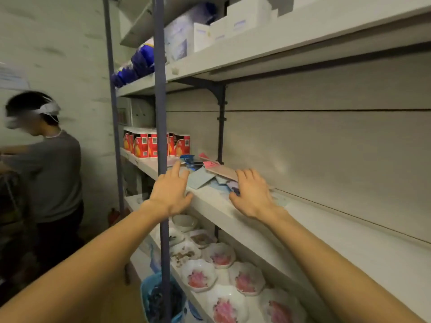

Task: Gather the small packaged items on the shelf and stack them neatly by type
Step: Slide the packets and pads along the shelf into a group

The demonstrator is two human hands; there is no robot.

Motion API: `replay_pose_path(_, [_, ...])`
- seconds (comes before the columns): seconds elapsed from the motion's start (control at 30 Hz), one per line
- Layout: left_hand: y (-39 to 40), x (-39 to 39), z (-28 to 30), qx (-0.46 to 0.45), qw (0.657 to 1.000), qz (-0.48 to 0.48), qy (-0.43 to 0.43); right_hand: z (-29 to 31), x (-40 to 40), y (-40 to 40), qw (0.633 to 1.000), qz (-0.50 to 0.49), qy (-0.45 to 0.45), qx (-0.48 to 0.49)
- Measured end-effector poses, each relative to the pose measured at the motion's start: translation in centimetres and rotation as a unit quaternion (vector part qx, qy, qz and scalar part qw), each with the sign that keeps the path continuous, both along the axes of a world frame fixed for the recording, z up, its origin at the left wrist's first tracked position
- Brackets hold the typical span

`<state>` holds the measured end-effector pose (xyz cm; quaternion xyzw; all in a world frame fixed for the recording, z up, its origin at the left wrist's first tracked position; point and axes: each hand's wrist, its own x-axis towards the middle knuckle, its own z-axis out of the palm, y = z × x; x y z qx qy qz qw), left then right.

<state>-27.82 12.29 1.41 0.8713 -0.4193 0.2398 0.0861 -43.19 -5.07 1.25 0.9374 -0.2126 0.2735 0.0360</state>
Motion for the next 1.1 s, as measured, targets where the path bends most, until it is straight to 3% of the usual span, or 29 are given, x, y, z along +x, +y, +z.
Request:
replay_pose_path(0.3, [-5.3, 10.5, 0.4, 0.013, 0.996, 0.017, 0.083, -0.5, 11.4, -5.0, 0.996, -0.034, 0.049, 0.06])
replay_pose_path(0.73, [-15.0, 19.4, -2.8, 0.042, 0.985, -0.108, 0.124, -1.1, 18.8, -10.5, 0.983, -0.124, 0.026, 0.135])
replay_pose_path(0.83, [-15.8, 21.2, -2.8, 0.074, 0.984, -0.132, 0.098, -1.3, 19.8, -10.9, 0.975, -0.16, 0.048, 0.149])
replay_pose_path(1.1, [-16.2, 23.4, -1.6, 0.09, 0.974, -0.209, -0.002, -1.8, 21.0, -10.2, 0.974, -0.212, 0.049, 0.061])
